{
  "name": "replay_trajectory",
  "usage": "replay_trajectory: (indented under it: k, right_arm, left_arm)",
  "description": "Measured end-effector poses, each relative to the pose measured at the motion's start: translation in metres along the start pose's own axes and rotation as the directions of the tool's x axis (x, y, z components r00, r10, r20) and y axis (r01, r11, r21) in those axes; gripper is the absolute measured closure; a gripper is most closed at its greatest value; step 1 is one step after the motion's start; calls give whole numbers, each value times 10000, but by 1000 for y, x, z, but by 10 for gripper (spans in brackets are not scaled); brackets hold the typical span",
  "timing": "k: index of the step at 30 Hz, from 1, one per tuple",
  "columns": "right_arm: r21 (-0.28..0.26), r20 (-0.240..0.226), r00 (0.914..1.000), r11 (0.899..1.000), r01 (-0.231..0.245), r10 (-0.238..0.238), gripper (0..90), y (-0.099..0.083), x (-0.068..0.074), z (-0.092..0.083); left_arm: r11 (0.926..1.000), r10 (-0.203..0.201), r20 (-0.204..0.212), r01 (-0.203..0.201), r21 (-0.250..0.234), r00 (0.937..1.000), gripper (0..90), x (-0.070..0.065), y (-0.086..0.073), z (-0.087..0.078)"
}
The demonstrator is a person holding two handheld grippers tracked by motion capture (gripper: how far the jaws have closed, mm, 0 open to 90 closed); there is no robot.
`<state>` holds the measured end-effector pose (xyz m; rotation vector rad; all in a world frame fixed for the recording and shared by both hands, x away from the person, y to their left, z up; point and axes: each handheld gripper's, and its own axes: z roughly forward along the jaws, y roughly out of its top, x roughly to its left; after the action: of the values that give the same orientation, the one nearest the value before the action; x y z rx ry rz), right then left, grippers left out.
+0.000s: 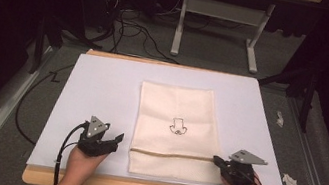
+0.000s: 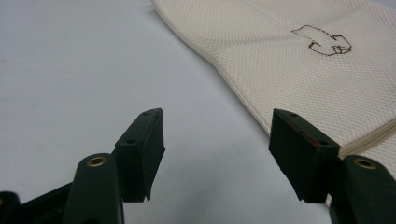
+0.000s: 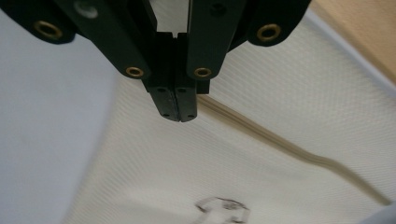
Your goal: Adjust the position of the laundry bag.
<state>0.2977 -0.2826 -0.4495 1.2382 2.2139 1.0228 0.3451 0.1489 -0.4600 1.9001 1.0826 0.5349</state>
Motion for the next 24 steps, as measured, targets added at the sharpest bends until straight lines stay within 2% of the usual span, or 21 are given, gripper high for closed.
replay_trajectory:
  k: [1, 2, 3, 4, 5, 6, 7, 8, 9, 10, 11, 13, 14, 16, 19, 21, 24]
  right_arm:
    - [-231, 33, 9993, 9990, 375, -375, 900, 7, 7, -2]
    - [-454, 86, 9993, 9983, 375, -371, 894, 13, 7, -4]
    - [-841, 212, 9998, 9964, -43, 61, 857, 19, -2, -8]
    - [-841, 212, 9998, 9964, -43, 61, 857, 19, -2, -8]
    - [-965, 287, 9990, 9948, -321, 350, 847, 19, -9, -10]
    - [-931, 485, 9956, 9928, -755, 803, 810, 11, -24, -13]
    - [-931, 485, 9956, 9928, -755, 803, 810, 11, -24, -13]
    - [-837, 665, 9894, 9888, -1235, 1293, 763, 1, -36, -14]
    - [-837, 665, 9894, 9888, -1235, 1293, 763, 1, -36, -14]
    - [-746, 661, 9866, 9868, -1441, 1491, 755, -4, -41, -13]
    - [-489, 676, 9843, 9859, -1601, 1632, 726, -13, -47, -12]
    - [-421, 713, 9832, 9854, -1653, 1679, 718, -16, -49, -12]
    - [-283, 538, 9817, 9830, -1812, 1825, 720, -19, -51, -11]
    - [-200, 455, 9834, 9843, -1751, 1759, 731, -19, -50, -10]
    - [-131, 284, 9842, 9845, -1747, 1750, 731, -17, -48, -8]
    - [7, 230, 9836, 9839, -1788, 1787, 688, -14, -45, -3]
    - [123, 230, 9828, 9830, -1834, 1831, 672, -14, -44, -1]
  left_arm:
    - [10000, -29, 21, 29, 0, 10000, 360, 1, -1, 0]
    - [10000, -61, -2, 61, 7, 10000, 355, 1, -1, 0]
    - [9999, -120, -32, 120, 28, 9999, 350, 2, -2, 1]
    - [9999, -120, -32, 120, 28, 9999, 349, 2, -2, 1]
    - [9999, -150, 4, 150, -2, 9999, 349, 2, -2, 1]
    - [9999, -102, 33, 102, -27, 9999, 349, 2, -3, 0]
    - [9999, -102, 33, 102, -27, 9999, 348, 2, -3, 0]
    - [10000, -52, 104, 52, -31, 9999, 341, 1, -3, 0]
    - [10000, -68, 160, 69, -61, 9998, 341, 1, -3, 0]
    - [9999, -97, 193, 99, -87, 9998, 338, 1, -3, 0]
    - [9999, -114, 217, 116, -111, 9997, 337, 0, -3, 0]
    - [9997, -128, 231, 133, -182, 9997, 337, -1, -3, 0]
    - [9996, -145, 244, 151, -232, 9996, 336, -2, -2, 0]
    - [9996, -87, 215, 93, -249, 9997, 331, -2, -3, 0]
    - [9997, -46, -47, 45, -243, 10000, 316, -2, -3, 2]
    - [9998, -168, -147, 166, -104, 9998, 301, -1, -4, 4]
    - [9998, -102, -337, 107, 168, 9994, 297, -1, -4, 5]
